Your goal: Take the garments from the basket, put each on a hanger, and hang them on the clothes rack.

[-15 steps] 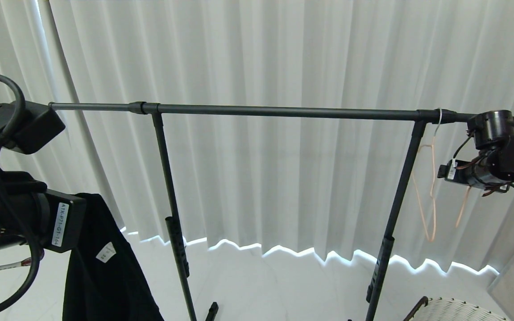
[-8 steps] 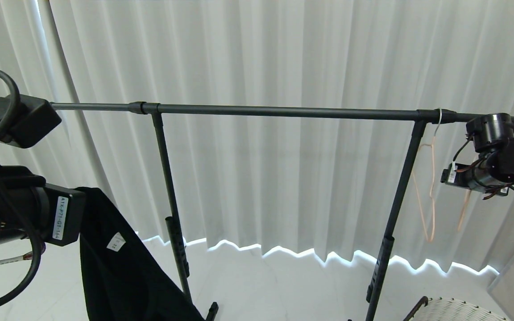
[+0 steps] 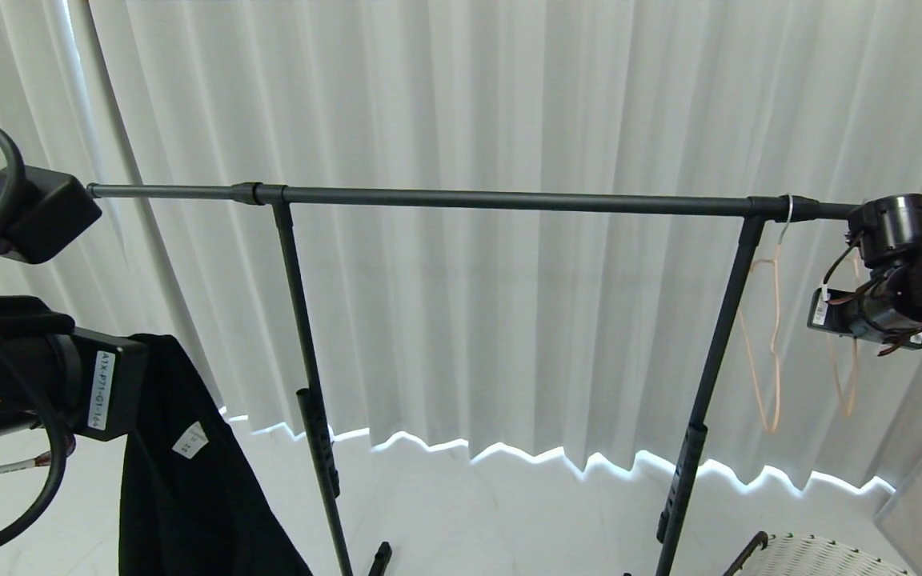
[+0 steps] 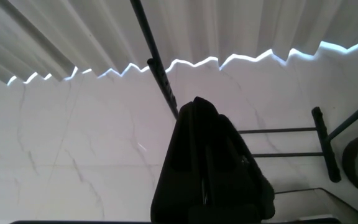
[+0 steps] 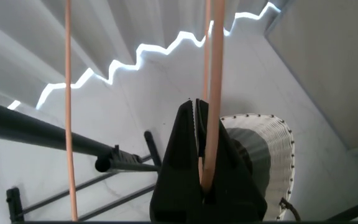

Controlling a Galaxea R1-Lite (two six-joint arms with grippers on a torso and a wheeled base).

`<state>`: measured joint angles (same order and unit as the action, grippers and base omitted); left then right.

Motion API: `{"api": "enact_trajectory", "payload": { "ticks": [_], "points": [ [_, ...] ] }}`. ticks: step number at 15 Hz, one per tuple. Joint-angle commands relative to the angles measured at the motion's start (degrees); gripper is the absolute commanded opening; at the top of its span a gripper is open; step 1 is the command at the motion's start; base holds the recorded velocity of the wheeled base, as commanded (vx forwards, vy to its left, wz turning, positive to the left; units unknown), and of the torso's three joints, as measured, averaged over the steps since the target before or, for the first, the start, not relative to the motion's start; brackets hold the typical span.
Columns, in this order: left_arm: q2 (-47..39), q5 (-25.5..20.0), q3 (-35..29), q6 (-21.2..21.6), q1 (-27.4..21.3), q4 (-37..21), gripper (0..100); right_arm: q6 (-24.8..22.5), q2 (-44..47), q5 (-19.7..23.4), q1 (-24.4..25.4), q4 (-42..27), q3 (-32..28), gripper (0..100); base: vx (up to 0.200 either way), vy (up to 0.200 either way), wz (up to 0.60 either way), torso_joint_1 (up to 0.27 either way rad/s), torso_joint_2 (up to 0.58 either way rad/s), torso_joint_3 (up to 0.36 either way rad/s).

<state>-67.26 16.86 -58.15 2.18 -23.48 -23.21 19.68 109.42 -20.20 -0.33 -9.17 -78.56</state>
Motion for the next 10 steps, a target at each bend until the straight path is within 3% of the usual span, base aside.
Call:
{"api": "enact_trajectory", "payload": {
  "ticks": [1, 7, 10],
  "points": [
    [0.5, 0.0, 0.1, 0.0, 0.5, 0.0, 0, -0.1, -2.5, 0.0, 0.1, 0.0, 0.2, 0, 0.0, 0.0, 0.0, 0.0, 0.0, 0.0],
    [2.1, -0.1, 1.2, 0.2, 0.8, 0.0, 0, -1.7, -10.7, 2.1, 0.3, 0.6, 5.3, 0, 0.0, 0.0, 0.0, 0.0, 0.0, 0.0],
    [2.2, -0.1, 2.2, 0.2, 0.8, 0.0, 0, -6.2, -14.7, 5.2, -0.6, 0.6, 7.6, 0, 0.0, 0.0, 0.0, 0.0, 0.0, 0.0]
  ]
}}
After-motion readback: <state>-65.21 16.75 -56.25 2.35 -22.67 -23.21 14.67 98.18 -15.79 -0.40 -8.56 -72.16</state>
